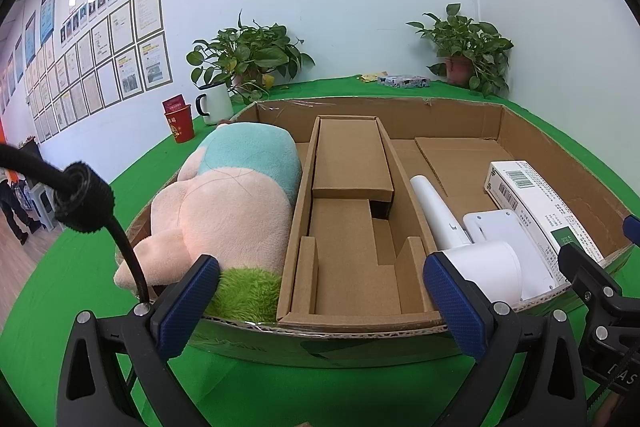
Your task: Organize objects
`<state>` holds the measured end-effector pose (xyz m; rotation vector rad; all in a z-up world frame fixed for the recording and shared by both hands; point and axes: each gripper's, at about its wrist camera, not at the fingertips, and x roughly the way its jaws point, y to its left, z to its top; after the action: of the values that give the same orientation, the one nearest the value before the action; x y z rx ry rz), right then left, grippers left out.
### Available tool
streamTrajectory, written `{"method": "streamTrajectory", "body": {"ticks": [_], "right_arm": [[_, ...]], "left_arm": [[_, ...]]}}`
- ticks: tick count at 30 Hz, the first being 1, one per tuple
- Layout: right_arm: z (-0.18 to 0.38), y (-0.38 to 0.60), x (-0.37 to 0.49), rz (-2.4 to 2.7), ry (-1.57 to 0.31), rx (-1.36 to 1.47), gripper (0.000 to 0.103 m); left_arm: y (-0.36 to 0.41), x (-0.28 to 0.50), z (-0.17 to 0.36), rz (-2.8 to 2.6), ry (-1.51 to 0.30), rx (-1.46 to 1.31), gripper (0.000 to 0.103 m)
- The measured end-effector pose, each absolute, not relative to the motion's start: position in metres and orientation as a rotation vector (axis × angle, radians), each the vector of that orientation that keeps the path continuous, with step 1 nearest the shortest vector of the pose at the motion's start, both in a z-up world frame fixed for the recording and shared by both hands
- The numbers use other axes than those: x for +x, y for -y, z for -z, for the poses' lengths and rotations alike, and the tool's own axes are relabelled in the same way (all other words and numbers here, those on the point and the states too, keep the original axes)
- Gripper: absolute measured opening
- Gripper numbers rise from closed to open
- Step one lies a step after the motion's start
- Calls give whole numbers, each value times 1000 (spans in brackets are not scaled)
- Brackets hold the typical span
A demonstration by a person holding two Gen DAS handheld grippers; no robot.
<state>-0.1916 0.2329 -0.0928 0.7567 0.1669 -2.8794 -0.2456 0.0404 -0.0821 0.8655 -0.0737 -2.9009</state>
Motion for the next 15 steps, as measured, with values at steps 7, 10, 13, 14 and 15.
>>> {"method": "streamTrajectory", "body": {"ticks": [7, 10, 13, 14, 15], "right_arm": [[93, -232, -191, 2881, -169, 757, 102], [93, -232, -191, 2882, -169, 758, 102], [93, -232, -191, 2882, -168, 758, 102], [93, -232, -191, 2881, -168, 757, 102], [93, -232, -191, 2881, -167, 757, 102]], "left_arm": [[-41, -245, 82, 2900, 73, 865, 103], [-41, -245, 82, 2900, 74, 865, 103], [-41, -245, 82, 2900, 73, 865, 103], [-41, -245, 82, 2900, 74, 865, 103], [-41, -245, 82, 2900, 74, 865, 103]]}}
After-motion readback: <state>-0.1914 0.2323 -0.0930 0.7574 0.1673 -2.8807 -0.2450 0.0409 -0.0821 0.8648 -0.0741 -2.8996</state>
